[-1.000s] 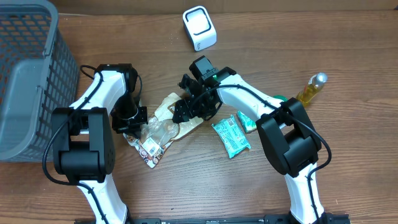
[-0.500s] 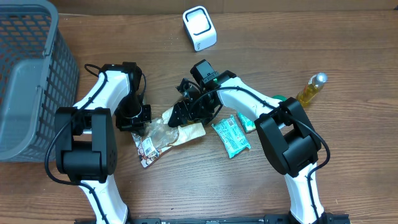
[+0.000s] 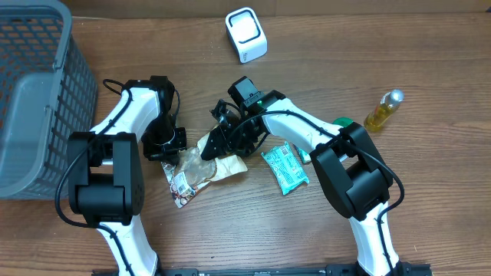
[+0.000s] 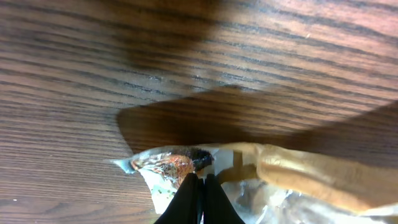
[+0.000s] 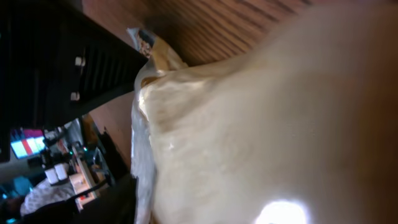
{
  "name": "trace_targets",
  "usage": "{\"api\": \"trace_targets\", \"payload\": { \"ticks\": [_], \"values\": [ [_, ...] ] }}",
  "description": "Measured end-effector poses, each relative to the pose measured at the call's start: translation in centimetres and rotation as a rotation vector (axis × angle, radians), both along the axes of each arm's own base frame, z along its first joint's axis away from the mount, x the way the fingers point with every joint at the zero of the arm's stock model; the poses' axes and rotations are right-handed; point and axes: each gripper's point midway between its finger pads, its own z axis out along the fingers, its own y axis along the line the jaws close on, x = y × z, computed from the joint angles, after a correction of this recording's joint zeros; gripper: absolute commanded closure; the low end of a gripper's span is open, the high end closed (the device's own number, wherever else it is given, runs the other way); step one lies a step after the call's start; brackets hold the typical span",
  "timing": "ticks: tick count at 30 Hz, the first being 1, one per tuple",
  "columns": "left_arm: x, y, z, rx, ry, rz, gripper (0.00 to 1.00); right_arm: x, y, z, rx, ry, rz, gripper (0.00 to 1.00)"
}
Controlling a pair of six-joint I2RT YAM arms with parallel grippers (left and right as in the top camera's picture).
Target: Scan the item barcode
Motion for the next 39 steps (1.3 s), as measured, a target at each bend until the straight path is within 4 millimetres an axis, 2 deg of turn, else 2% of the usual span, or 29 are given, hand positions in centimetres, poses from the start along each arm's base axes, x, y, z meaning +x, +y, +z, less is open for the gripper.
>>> {"api": "trace_targets", "payload": {
  "ticks": [2, 3, 5, 9, 14, 17, 21, 24, 25, 27, 28, 29, 32, 36, 39],
  "values": [
    [0.0, 0.0, 0.0, 0.0, -0.002, 0.0, 0.94, 0.0, 0.0, 0.0, -0.002, 0.005, -0.006, 0.62],
    [0.1, 0.0, 0.0, 0.0, -0.004, 0.0, 0.93, 0.0, 0.0, 0.0, -0.002, 0.007, -0.007, 0.68],
    [0.2, 0.0, -0.1, 0.001, -0.009, 0.002, 0.94, 0.0, 0.0, 0.0, -0.001, 0.011, -0.009, 0.69],
    [0.5, 0.0, -0.1, 0.002, -0.019, 0.002, 0.95, -0.2, -0.1, 0.0, -0.006, 0.026, -0.013, 0.96],
    [0.4, 0.0, -0.1, 0.002, -0.017, 0.001, 0.96, -0.3, -0.1, 0.2, 0.004, 0.039, -0.011, 0.96],
    [0.6, 0.0, 0.9, 0.002, -0.006, 0.002, 0.96, -0.2, -0.3, 0.2, 0.008, 0.042, -0.015, 0.96],
    [3.6, -0.2, 3.5, -0.006, -0.08, 0.005, 0.96, -0.1, -0.4, 0.3, 0.017, 0.031, -0.004, 0.96],
    [7.8, 0.0, 6.9, -0.016, -0.221, 0.018, 0.92, -0.1, -0.4, 0.4, 0.027, 0.008, 0.018, 0.96],
    [9.3, 0.2, 8.1, -0.019, -0.279, 0.024, 0.85, -0.1, -0.4, 0.5, 0.031, -0.003, 0.025, 0.96],
    [11.9, 0.7, 10.0, -0.019, -0.381, 0.041, 0.59, 0.0, -0.4, 1.0, 0.034, -0.029, 0.033, 0.96],
    [13.1, 1.1, 10.8, -0.016, -0.432, 0.048, 0.41, 0.2, -0.5, 1.3, 0.031, -0.047, 0.034, 0.96],
    [14.1, 1.6, 11.5, -0.009, -0.475, 0.057, 0.0, 0.4, -0.6, 1.7, 0.024, -0.073, 0.032, 0.96],
    [16.1, 3.3, 12.4, 0.039, -0.56, 0.076, 0.0, 1.2, -1.0, 3.7, 0.011, -0.175, 0.031, 0.96],
    [16.3, 4.9, 12.5, 0.088, -0.57, 0.098, 0.0, 2.6, -2.3, 7.3, -0.046, -0.341, 0.028, 0.96],
    [16.3, 5.2, 12.5, 0.102, -0.57, 0.099, 0.0, 4.3, -2.9, 9.8, -0.092, -0.479, 0.027, 0.96]
  ]
}}
